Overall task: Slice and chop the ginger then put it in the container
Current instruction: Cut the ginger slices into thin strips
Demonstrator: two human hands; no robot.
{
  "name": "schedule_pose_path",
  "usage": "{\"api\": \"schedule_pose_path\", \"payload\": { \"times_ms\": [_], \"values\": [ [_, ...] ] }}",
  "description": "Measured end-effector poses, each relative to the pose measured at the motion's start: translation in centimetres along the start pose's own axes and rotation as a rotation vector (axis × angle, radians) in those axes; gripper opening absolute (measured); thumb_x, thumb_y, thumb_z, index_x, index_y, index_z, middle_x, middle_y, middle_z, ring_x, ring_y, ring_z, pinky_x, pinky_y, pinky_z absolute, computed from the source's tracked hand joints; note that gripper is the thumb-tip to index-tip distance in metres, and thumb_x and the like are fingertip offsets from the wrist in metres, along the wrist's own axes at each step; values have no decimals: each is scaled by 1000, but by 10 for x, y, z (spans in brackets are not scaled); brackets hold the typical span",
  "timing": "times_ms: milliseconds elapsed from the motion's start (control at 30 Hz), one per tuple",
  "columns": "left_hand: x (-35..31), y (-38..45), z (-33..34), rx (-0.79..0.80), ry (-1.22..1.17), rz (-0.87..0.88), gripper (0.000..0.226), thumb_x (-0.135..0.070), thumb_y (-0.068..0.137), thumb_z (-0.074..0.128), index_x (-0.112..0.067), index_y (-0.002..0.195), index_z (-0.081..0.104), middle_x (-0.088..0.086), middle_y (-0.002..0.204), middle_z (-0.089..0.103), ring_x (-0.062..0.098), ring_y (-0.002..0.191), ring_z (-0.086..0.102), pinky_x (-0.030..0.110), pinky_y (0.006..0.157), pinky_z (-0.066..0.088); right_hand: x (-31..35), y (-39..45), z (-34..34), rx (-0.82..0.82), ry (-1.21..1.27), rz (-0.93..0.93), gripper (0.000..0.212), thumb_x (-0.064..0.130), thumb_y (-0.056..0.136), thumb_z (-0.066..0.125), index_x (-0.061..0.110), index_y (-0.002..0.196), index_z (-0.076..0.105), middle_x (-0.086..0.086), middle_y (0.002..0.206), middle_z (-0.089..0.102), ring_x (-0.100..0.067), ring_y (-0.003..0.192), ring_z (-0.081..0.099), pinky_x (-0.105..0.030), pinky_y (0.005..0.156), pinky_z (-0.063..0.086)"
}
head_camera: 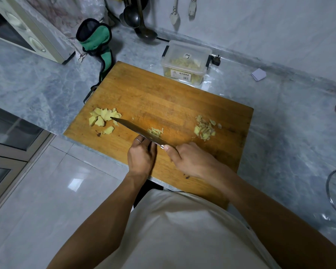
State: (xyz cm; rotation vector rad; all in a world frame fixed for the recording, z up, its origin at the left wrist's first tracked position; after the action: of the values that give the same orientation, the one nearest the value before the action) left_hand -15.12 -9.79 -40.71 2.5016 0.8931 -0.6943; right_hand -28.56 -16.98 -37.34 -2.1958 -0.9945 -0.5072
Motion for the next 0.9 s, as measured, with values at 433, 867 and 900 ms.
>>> {"api": "schedule_pose_path", "payload": {
  "times_ms": [433, 867, 900],
  "values": [
    [-7, -3, -1, -33, 19, 19, 10, -3, 85, 68, 1, 76, 68, 19, 90, 67, 37, 62, 61, 25, 56, 39, -6, 12, 1, 43, 6, -11, 90, 74, 94, 13, 5, 72, 67, -13, 75, 70, -27, 71, 67, -49, 72, 57],
    [-9, -9, 2, 21, 55, 40, 21, -17, 89, 58, 0, 86, 70, 23, 104, 67, 41, 71, 65, 34, 55, 51, -2, 9, 7, 34, -15, -18, 67, 58, 105, 23, 15, 63, 53, -6, 65, 54, -23, 65, 57, -39, 67, 52],
    [-9, -10, 3, 34, 51, 37, 20, -17, 90, 59, 0, 89, 71, 22, 105, 67, 41, 73, 65, 35, 56, 51, -2, 9, 6, 31, -18, -20, 68, 58, 105, 23, 14, 66, 57, -6, 66, 56, -22, 66, 57, -39, 67, 52]
  ]
}}
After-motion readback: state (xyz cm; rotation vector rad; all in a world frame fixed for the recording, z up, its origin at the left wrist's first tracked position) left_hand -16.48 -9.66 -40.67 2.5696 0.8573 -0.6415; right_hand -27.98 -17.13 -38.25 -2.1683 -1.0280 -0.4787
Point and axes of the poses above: each hand's wrist, its own y-axis towards the middle knuckle, its own z-axis out of the palm, x = y × z, the point moved 10 cm from there along y, towards the middle knuckle
